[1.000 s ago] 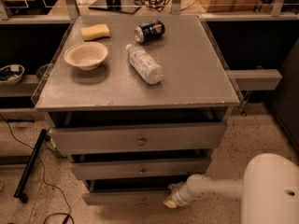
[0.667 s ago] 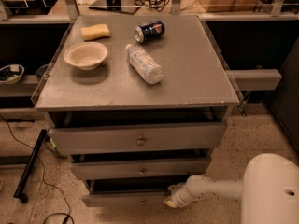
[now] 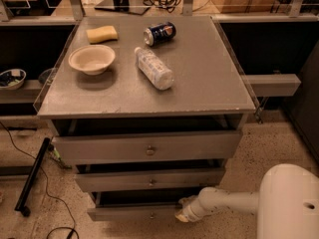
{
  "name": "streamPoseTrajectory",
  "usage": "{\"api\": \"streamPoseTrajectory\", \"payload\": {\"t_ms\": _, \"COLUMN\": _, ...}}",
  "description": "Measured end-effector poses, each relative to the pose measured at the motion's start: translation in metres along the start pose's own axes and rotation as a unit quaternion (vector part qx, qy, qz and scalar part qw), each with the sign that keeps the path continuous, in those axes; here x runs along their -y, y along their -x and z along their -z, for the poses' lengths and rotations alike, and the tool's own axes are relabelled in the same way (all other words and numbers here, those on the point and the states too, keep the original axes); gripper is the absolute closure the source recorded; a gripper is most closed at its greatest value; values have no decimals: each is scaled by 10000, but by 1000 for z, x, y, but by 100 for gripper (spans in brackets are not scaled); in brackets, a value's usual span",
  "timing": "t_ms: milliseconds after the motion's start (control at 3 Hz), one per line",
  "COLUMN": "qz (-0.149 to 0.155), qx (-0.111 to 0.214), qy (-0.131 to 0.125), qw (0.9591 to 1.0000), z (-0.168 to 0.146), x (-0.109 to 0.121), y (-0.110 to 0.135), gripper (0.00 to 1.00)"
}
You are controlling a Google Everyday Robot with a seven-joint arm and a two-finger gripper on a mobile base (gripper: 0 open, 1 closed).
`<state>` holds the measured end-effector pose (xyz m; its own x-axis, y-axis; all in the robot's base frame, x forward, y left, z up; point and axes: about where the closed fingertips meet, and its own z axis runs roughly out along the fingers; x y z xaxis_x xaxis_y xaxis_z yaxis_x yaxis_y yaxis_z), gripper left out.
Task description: Open bottom drawer
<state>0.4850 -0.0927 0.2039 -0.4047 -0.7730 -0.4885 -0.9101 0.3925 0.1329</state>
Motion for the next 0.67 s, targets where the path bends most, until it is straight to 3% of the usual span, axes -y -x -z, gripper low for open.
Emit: {"api": "streamPoseTrajectory", "payload": {"t_ms": 667, "qz": 0, "qx": 0, "qy": 0, "qw": 10000, "z": 6, "x": 8, "y": 5, "gripper": 100}}
